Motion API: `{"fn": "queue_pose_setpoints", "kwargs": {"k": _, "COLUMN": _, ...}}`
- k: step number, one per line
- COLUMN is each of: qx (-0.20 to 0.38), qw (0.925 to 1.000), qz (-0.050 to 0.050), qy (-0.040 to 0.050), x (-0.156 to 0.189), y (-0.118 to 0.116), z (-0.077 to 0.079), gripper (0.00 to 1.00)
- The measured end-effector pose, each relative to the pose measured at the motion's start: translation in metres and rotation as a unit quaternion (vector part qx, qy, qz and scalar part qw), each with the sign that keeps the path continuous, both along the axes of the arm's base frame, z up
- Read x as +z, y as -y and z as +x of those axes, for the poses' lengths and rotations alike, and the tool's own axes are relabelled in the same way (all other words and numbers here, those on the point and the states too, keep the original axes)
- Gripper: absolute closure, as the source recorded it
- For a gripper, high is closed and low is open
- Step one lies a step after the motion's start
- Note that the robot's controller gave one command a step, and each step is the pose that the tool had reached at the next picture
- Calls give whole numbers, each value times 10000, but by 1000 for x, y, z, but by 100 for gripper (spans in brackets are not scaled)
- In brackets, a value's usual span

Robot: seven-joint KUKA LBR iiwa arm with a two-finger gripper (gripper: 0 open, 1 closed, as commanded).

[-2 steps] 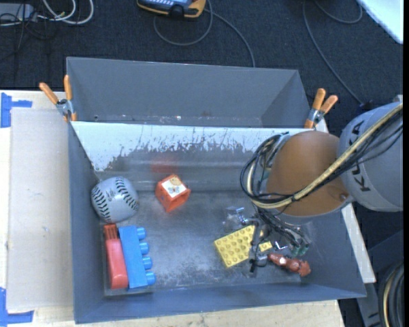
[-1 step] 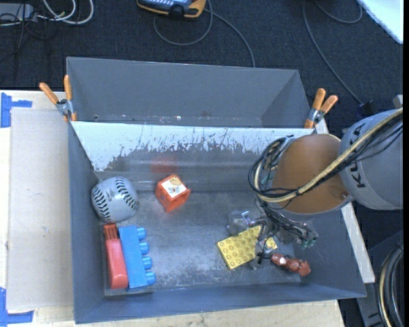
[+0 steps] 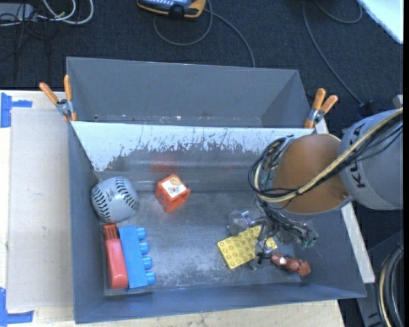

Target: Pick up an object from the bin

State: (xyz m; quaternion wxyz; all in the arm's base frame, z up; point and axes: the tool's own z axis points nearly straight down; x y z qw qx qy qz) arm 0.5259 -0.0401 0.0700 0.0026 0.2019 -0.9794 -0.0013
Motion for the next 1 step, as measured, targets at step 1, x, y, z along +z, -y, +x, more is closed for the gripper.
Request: {"fn": "queue_pose_setpoints", "kwargs": {"k": 1, "qx": 19, "qw": 10000, "qz": 5, "qy": 1, "x": 129, "y": -3, "z": 6, "gripper": 100}}
